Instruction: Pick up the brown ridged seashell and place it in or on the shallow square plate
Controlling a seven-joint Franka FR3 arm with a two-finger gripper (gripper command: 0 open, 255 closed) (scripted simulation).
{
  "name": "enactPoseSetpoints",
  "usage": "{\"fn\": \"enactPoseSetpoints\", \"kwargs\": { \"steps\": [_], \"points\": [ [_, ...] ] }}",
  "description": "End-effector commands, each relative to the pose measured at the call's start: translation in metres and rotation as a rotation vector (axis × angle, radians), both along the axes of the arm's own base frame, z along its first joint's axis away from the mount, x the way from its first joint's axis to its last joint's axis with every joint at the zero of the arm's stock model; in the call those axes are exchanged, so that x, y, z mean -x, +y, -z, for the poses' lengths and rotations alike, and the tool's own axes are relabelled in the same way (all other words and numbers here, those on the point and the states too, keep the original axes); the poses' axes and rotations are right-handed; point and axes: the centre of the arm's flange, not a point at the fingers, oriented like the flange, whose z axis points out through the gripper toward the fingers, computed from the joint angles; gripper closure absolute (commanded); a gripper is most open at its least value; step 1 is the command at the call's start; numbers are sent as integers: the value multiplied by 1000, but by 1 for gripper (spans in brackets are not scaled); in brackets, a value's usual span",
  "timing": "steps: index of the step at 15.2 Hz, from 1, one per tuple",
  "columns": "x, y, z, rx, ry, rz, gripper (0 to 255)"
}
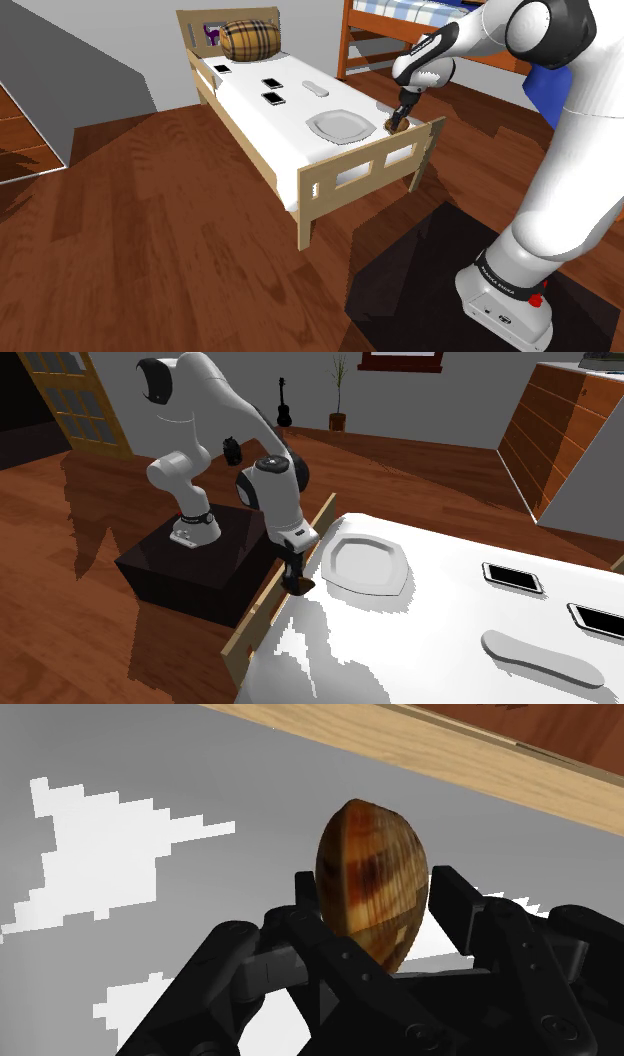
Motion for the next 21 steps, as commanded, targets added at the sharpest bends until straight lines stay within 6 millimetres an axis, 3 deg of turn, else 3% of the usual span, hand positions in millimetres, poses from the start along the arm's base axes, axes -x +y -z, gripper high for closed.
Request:
{"fn": "enactPoseSetpoints", "kwargs": {
  "steps": [1,18,21],
  "points": [
    [1,0,1,0,3,0,255],
    [1,0,-88,0,3,0,255],
    [-27,28,-90,0,3,0,255]
  ]
}}
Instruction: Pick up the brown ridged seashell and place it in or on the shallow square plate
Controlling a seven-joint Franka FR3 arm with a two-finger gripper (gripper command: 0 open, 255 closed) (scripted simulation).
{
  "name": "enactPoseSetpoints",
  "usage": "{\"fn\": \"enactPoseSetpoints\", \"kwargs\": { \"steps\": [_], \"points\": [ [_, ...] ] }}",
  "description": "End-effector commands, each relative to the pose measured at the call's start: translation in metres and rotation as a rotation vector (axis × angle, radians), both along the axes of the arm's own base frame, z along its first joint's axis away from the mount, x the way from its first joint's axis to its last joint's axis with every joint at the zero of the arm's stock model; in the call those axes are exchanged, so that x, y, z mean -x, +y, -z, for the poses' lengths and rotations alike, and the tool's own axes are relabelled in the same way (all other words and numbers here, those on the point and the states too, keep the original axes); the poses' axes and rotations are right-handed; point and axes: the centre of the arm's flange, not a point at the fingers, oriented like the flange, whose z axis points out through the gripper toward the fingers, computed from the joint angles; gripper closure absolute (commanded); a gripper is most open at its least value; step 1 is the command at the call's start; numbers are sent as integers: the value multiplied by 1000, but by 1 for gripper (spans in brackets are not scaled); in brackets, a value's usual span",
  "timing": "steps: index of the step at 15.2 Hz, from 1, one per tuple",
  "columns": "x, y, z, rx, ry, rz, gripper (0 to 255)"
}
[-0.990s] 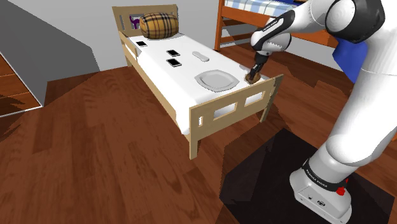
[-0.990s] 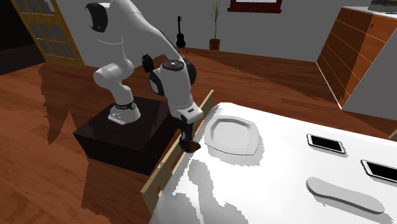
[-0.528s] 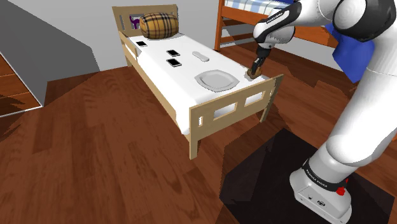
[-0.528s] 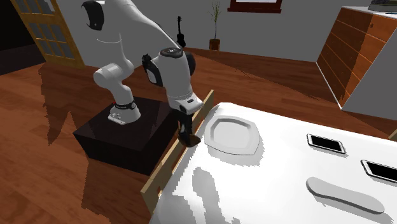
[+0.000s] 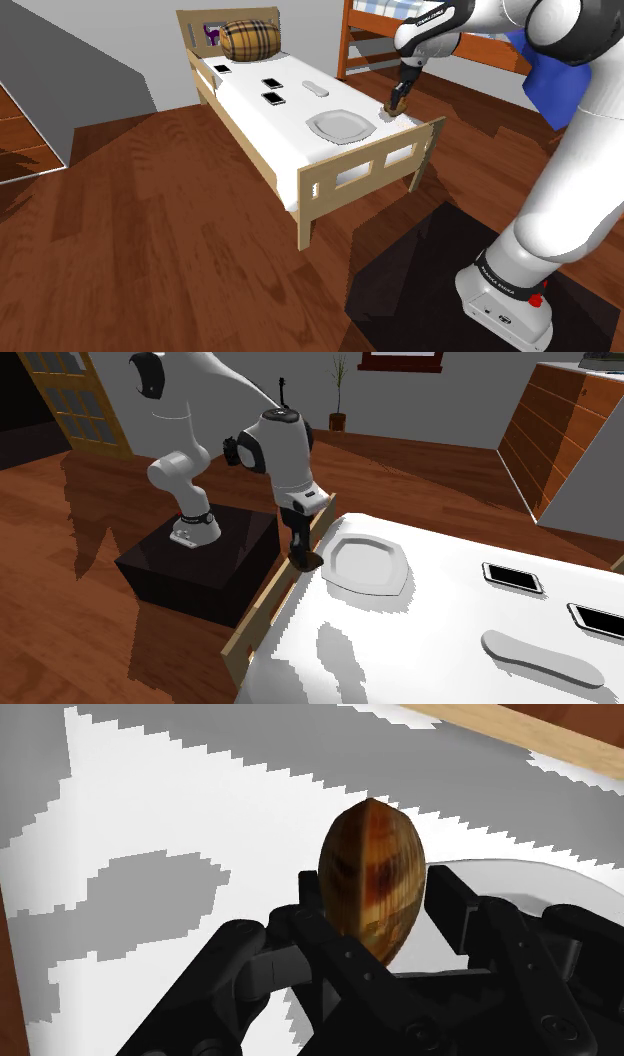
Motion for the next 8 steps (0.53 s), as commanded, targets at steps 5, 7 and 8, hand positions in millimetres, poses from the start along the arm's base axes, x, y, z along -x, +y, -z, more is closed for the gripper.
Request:
{"fn": "enactPoseSetpoints", "kwargs": {
  "steps": [5,7,8],
  "points": [
    [-57,56,-5,0,0,0,255],
    [-75,75,-6,0,0,0,255],
    [-85,84,-6,0,0,0,255]
  ]
}}
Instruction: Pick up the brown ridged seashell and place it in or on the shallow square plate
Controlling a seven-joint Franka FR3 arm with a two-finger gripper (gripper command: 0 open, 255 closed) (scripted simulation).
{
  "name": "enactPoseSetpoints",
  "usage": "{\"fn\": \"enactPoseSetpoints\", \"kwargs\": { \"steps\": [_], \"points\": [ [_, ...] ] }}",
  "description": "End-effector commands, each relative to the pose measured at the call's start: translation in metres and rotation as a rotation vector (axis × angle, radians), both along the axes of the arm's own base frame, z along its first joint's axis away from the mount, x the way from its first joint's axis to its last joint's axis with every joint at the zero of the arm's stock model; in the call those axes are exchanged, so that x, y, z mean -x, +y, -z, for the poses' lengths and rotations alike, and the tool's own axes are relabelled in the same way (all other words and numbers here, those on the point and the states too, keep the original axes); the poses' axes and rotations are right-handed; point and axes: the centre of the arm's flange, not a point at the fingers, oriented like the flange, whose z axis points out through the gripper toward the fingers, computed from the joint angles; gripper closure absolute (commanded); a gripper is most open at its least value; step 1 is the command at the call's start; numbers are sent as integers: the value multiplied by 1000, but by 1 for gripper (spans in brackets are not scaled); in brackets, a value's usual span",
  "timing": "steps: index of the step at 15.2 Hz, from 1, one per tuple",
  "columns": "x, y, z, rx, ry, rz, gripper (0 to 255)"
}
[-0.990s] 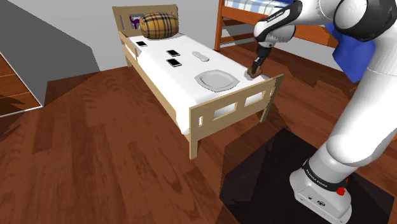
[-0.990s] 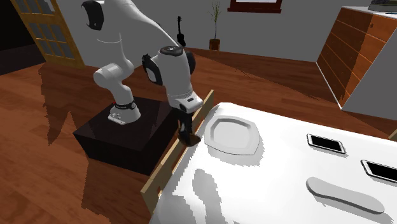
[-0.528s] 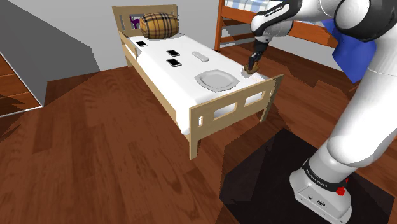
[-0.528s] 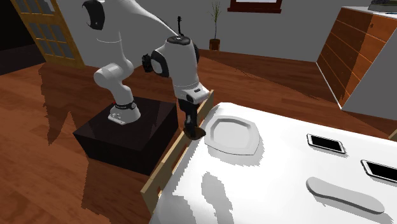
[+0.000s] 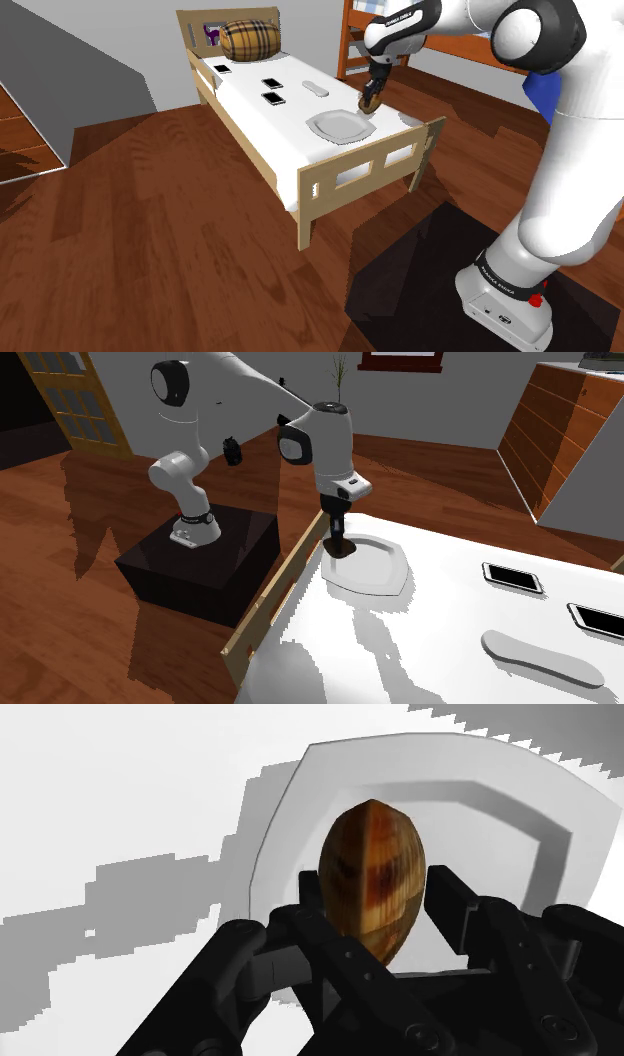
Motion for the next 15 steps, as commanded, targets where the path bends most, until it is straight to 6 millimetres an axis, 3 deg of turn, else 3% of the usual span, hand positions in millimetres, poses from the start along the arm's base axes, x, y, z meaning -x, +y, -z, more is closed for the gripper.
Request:
{"fn": "enactPoseSetpoints", "kwargs": {
  "steps": [1,7,15],
  "points": [
    [-20,19,-4,0,0,1,255],
    [-74,73,-7,0,0,1,255],
    [-74,73,36,0,0,1,255]
  ]
}}
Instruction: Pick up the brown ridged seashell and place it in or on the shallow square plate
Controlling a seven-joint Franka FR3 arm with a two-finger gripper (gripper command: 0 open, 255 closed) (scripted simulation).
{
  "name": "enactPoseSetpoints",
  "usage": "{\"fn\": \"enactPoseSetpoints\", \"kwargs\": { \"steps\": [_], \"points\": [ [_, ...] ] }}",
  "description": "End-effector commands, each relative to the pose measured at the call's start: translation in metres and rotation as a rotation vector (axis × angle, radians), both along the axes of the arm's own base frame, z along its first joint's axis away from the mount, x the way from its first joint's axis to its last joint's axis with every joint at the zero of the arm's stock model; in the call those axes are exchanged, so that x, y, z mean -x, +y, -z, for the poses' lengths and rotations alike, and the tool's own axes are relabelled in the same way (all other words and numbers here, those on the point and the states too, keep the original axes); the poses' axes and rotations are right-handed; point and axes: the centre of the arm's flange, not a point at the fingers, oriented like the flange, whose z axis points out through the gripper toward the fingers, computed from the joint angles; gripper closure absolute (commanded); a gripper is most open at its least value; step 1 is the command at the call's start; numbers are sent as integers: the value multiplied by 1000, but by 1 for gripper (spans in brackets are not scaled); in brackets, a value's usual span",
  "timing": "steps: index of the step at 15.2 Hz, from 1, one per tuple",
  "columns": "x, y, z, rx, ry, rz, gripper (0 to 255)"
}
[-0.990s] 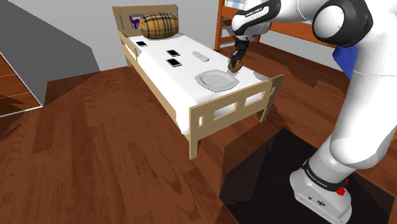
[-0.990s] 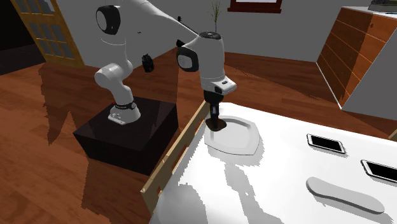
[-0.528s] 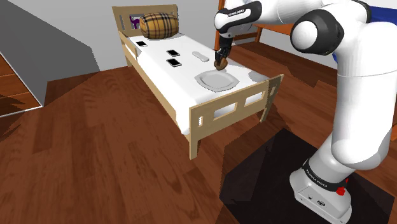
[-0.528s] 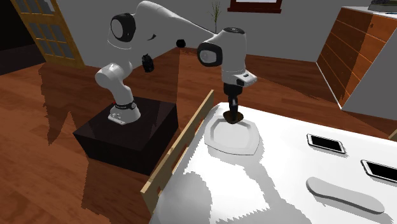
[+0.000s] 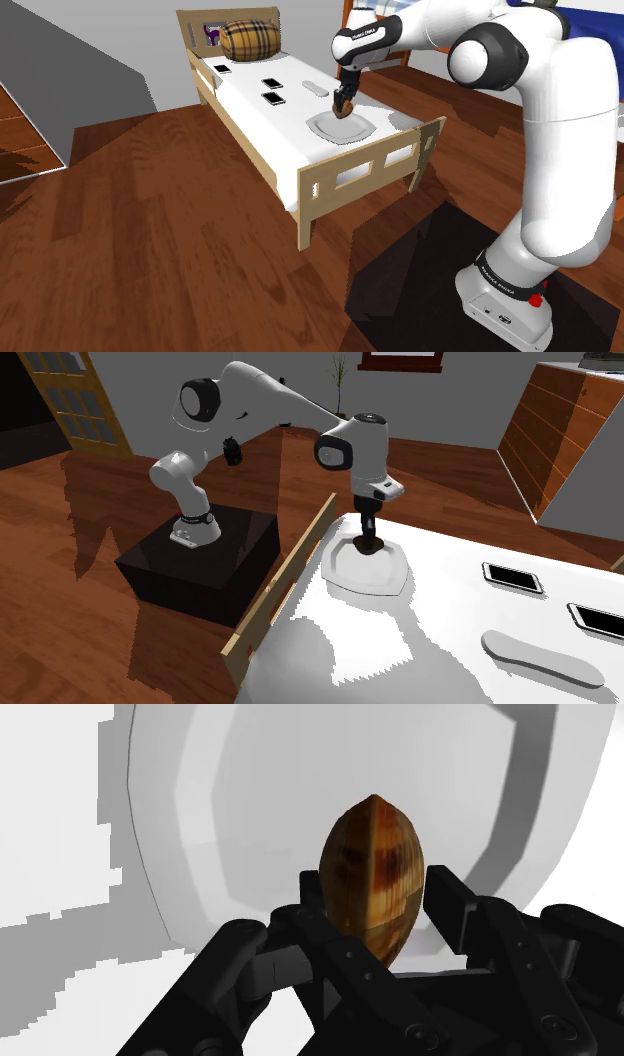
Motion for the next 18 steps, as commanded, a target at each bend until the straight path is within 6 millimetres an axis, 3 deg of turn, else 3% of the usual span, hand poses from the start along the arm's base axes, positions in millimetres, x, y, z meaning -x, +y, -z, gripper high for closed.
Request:
{"fn": "enactPoseSetpoints", "kwargs": {
  "steps": [1,7,15,16,18],
  "points": [
    [-1,0,10,0,-1,0,255],
    [0,0,40,0,-1,0,255],
    [-1,0,40,0,-1,0,255],
    [-1,0,40,0,-1,0,0],
    [-1,0,40,0,-1,0,0]
  ]
}}
